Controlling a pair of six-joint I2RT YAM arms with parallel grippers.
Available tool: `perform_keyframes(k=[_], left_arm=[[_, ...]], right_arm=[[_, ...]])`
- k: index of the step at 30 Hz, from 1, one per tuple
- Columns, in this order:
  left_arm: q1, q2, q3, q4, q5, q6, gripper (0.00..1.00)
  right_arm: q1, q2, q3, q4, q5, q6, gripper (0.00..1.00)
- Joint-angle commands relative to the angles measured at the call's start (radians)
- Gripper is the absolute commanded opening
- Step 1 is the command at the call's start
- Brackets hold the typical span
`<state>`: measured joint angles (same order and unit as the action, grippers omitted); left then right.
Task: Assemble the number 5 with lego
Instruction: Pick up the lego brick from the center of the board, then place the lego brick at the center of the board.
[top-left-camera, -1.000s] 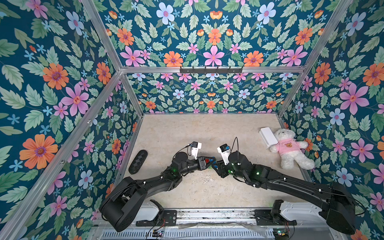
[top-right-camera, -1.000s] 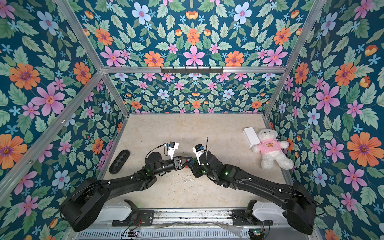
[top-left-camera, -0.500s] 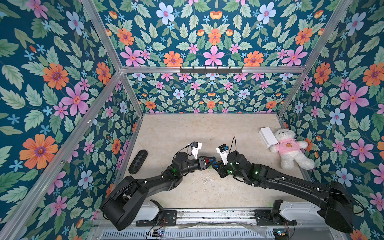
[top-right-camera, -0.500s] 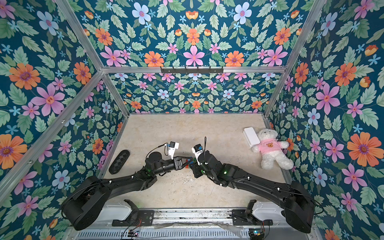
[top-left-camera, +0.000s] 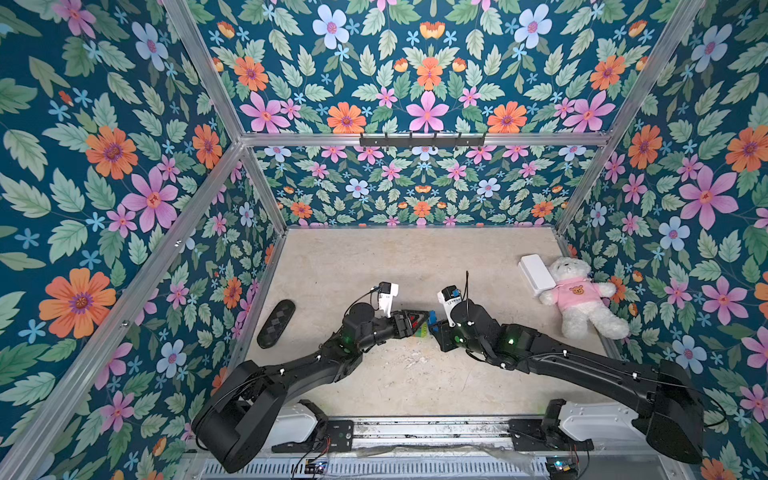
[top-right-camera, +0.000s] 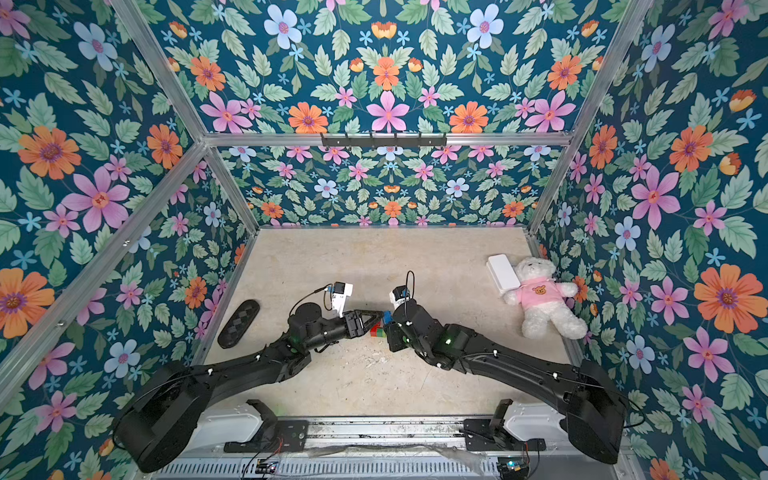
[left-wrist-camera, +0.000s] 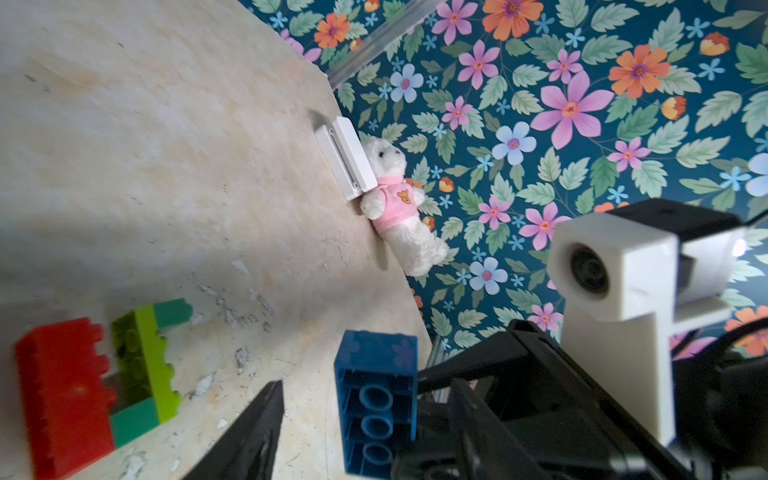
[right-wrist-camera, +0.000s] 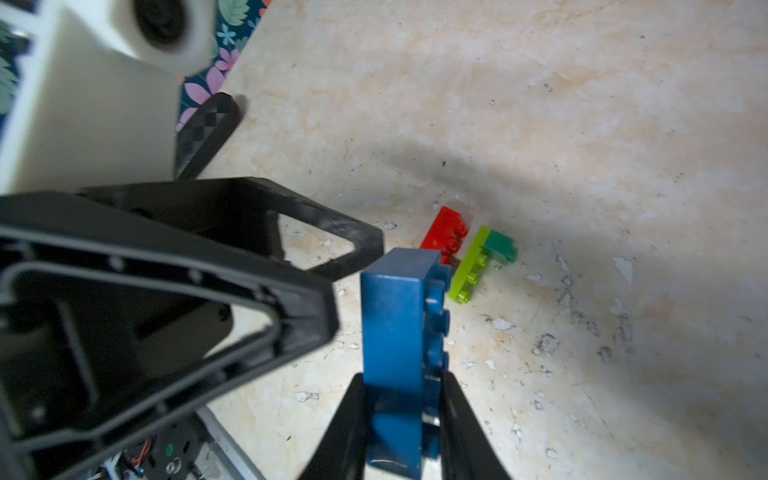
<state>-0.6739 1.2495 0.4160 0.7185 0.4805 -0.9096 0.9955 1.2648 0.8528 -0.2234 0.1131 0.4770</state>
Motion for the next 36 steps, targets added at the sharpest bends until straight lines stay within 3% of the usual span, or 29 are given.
perform_keyframes(k=[1, 6, 9, 13, 19, 36], left_arm=[[0.004, -0.026, 0.008, -0.177, -0.144, 0.057, 0.58], [0.004, 0.017, 0.059, -0.348, -0.214, 0.078, 0.5], [0.004, 0.072, 0.103, -0.374, -0.208, 0.063, 0.5], [0.002, 0.145, 0.208, -0.467, -0.221, 0.055, 0.6], [0.001, 0.244, 0.338, -0.576, -0.218, 0.043, 0.57], [0.001, 0.435, 0.483, -0.591, -0.156, -0.033, 0.55]], right_arm=[[-0.03, 0.015, 0.001, -0.077, 0.024, 0.062, 0.21], [-0.099, 0.03, -0.035, -0.062, -0.037, 0.092, 0.21], [-0.127, 0.054, -0.045, -0.054, -0.064, 0.093, 0.21], [-0.165, 0.103, -0.053, -0.03, -0.121, 0.104, 0.21], [-0.196, 0.18, -0.039, 0.004, -0.185, 0.112, 0.2], [-0.215, 0.3, -0.02, 0.077, -0.242, 0.135, 0.2]])
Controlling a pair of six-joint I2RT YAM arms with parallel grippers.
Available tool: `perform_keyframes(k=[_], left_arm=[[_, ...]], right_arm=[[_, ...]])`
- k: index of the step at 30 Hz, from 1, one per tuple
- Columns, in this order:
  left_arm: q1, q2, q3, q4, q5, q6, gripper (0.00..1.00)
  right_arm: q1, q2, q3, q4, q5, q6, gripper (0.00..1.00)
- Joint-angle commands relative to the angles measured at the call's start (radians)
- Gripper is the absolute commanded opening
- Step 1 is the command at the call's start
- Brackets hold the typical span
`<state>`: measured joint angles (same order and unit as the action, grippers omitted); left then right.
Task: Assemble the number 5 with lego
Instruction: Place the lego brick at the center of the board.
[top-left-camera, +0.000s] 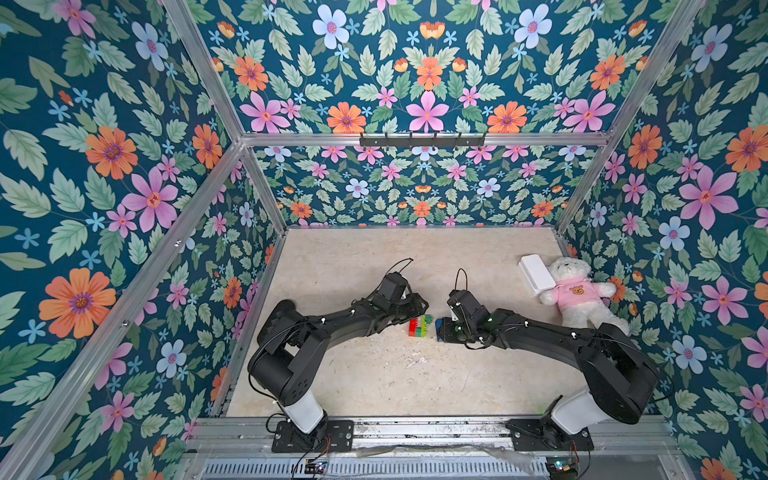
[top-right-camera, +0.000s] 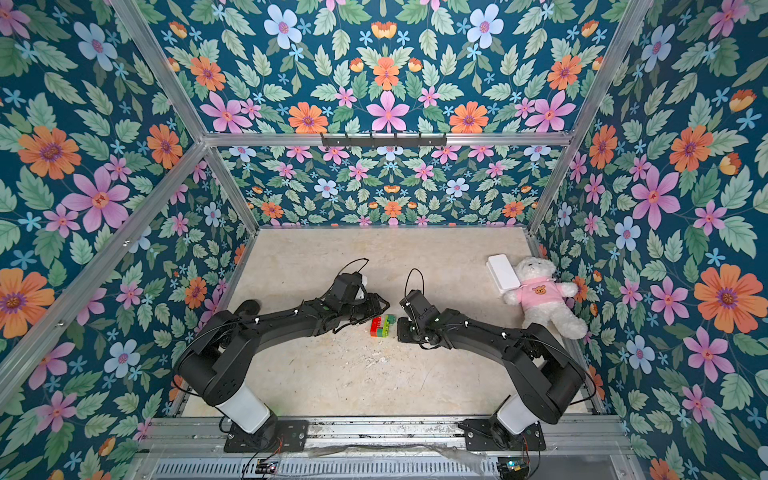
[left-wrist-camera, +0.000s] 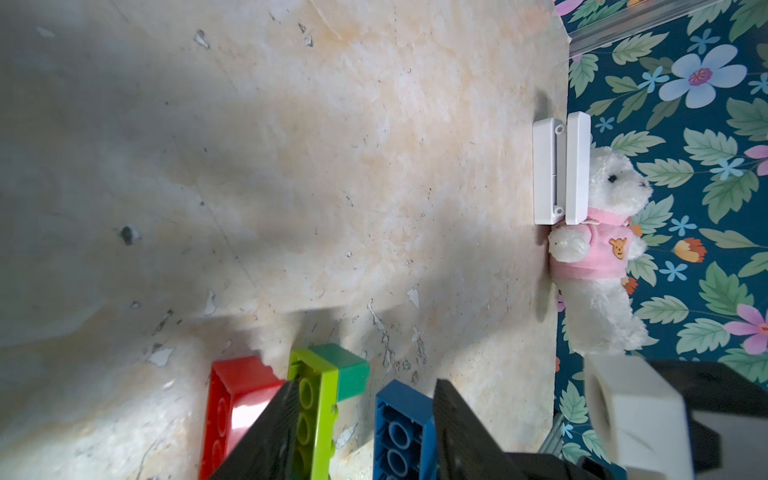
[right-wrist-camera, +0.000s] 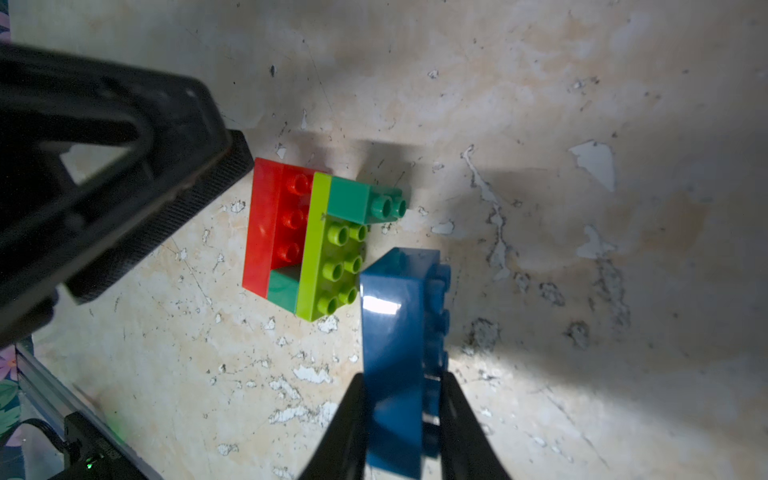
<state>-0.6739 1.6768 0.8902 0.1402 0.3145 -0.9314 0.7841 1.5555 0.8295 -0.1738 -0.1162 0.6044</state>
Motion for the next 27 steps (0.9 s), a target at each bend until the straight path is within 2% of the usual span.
perform_keyframes(k=[1, 20, 27], left_arm=[[0.001, 0.014, 0.013, -0.011, 0.014, -0.012, 0.55], [0.0, 0.046, 0.033, -0.004, 0.016, -0.026, 0.54], [-0.003, 0.058, 0.04, -0.01, 0.015, -0.026, 0.54]], right_arm=[[-0.004, 0.016, 0.005, 0.03, -0.016, 0.008, 0.2], [-0.011, 0.13, 0.102, -0.064, 0.052, 0.028, 0.2], [-0.012, 0.142, 0.111, -0.063, 0.041, 0.021, 0.26]])
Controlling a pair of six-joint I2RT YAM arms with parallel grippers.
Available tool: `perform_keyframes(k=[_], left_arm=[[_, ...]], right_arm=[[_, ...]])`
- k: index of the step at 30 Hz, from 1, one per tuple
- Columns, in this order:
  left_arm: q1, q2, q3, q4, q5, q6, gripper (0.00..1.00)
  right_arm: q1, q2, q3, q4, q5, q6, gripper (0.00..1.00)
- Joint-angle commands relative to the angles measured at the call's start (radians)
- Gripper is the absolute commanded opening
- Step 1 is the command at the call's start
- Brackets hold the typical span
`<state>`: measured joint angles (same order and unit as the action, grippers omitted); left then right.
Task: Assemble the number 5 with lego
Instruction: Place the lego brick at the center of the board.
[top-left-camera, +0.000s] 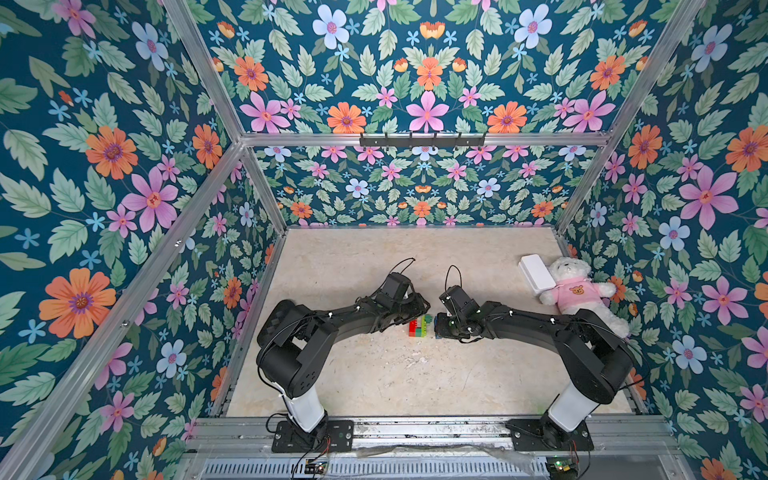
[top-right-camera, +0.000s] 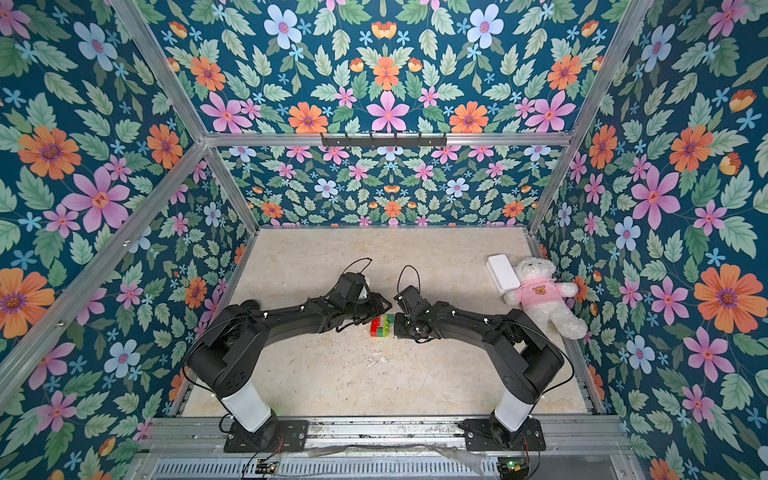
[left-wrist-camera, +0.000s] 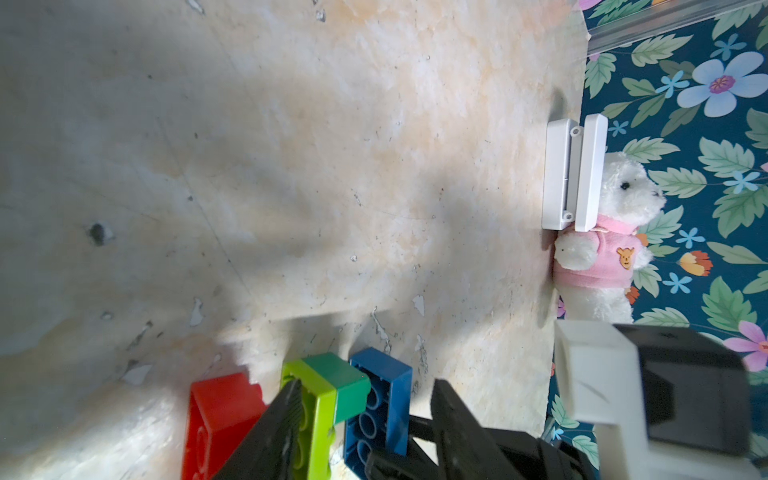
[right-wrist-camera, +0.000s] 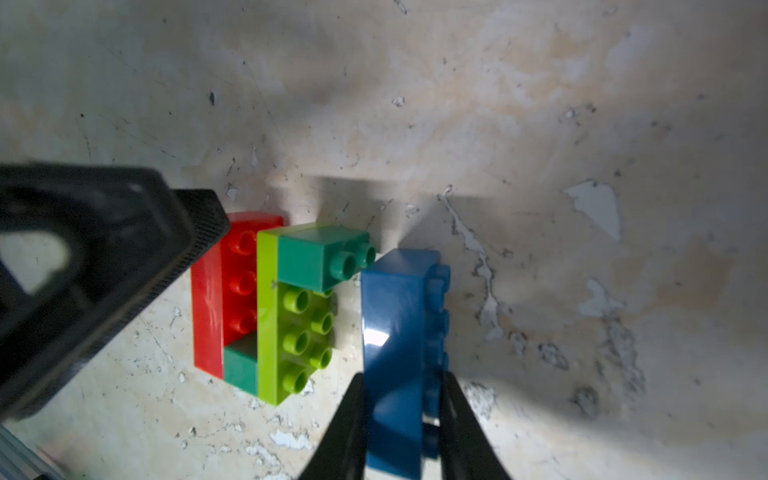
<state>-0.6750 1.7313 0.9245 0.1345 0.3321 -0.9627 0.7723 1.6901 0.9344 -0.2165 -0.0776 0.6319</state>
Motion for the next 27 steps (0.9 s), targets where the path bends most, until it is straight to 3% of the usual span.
perform_keyframes(k=[1, 6, 8, 14, 27], left_arm=[[-0.002, 0.005, 0.006, -0.004, -0.003, 0.003, 0.54], [-0.005, 0.013, 0.017, -0.011, -0.002, 0.005, 0.54], [-0.005, 0.013, 0.019, -0.016, -0.008, 0.007, 0.54], [-0.005, 0.011, 0.011, -0.021, -0.017, 0.007, 0.53], [-0.011, 0.025, 0.008, -0.01, -0.01, 0.001, 0.43]], right_arm=[[0.001, 0.007, 0.007, -0.02, 0.004, -0.005, 0.27], [0.0, -0.01, 0.016, -0.021, 0.008, -0.001, 0.48], [0.001, -0.018, 0.018, -0.025, 0.011, -0.003, 0.51], [-0.013, -0.094, -0.023, 0.006, 0.011, 0.013, 0.52], [-0.085, -0.168, -0.185, 0.248, -0.115, 0.075, 0.39]])
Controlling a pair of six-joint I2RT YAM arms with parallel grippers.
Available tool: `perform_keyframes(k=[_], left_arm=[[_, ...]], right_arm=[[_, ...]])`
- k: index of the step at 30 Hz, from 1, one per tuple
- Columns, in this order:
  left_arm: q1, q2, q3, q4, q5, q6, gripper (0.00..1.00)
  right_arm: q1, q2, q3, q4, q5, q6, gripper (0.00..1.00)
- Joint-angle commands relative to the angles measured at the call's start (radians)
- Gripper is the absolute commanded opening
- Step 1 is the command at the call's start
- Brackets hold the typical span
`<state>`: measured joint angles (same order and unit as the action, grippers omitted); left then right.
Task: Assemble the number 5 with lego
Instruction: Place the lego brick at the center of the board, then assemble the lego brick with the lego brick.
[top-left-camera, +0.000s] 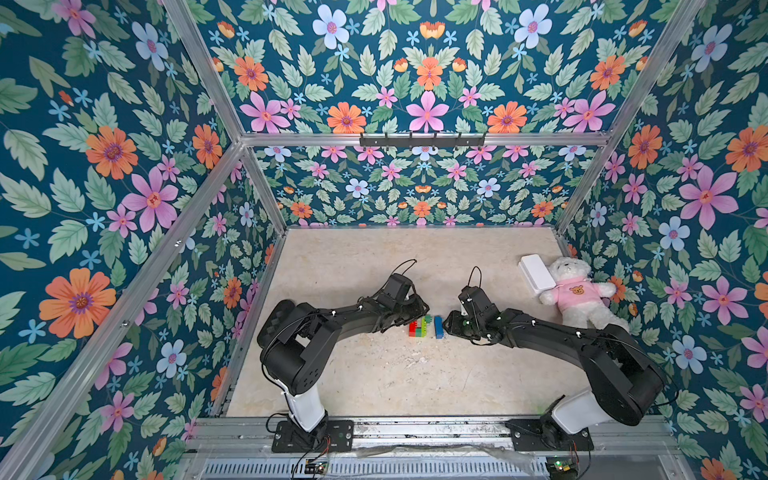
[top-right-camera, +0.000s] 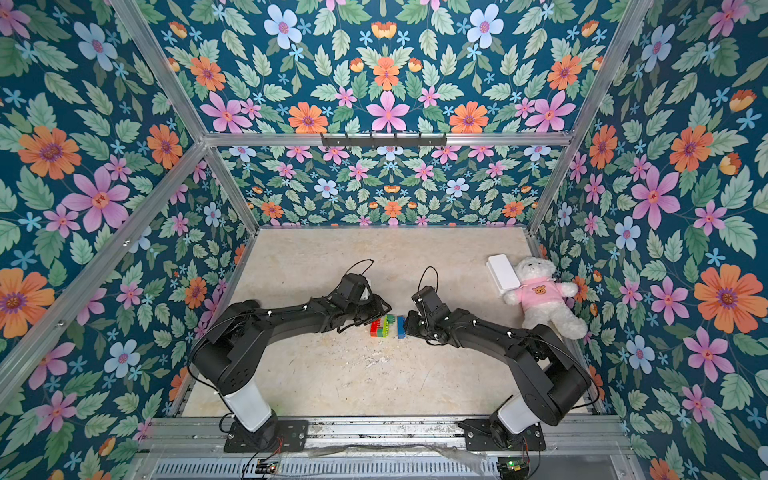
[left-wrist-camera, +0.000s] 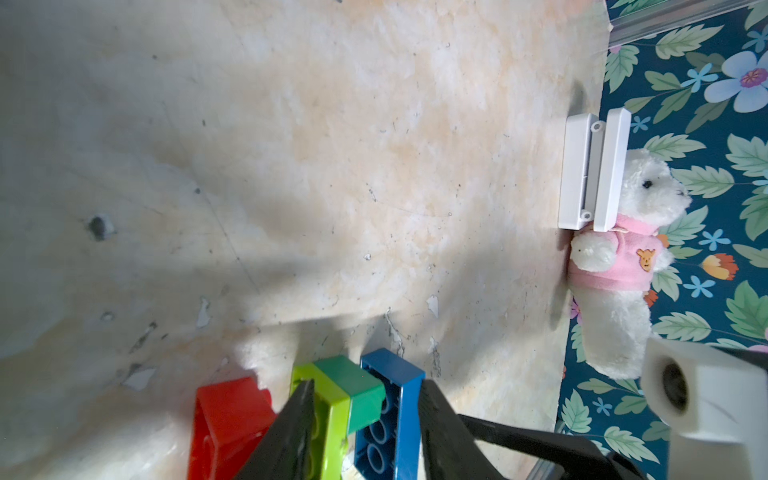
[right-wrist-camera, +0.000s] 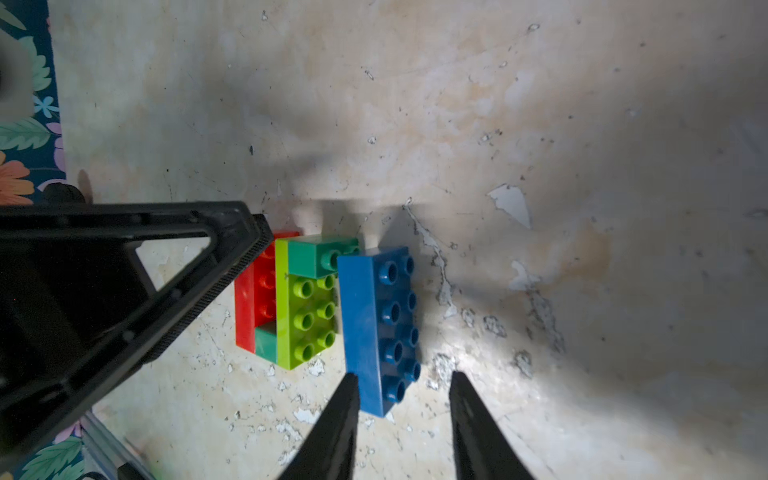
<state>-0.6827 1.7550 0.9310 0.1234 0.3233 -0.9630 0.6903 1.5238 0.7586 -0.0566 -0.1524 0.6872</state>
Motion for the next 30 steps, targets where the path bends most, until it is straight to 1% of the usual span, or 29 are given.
perform_keyframes(k=[1, 8, 14, 22, 30], left_arm=[[-0.003, 0.003, 0.002, 0.002, -0.002, 0.001, 0.43], [-0.006, 0.009, 0.001, 0.001, 0.0, 0.001, 0.39], [-0.006, 0.011, -0.003, 0.001, -0.002, 0.001, 0.38], [-0.005, 0.017, -0.006, 0.005, 0.003, 0.0, 0.34], [-0.006, 0.02, -0.009, 0.007, 0.005, 0.001, 0.33]], right_arm=[[-0.007, 0.0, -0.014, 0.102, -0.045, 0.025, 0.39], [-0.025, 0.023, -0.035, 0.18, -0.099, 0.049, 0.38], [-0.036, 0.066, -0.03, 0.203, -0.12, 0.049, 0.36], [-0.038, 0.097, -0.027, 0.23, -0.131, 0.055, 0.33], [-0.038, 0.114, -0.022, 0.251, -0.142, 0.06, 0.31]])
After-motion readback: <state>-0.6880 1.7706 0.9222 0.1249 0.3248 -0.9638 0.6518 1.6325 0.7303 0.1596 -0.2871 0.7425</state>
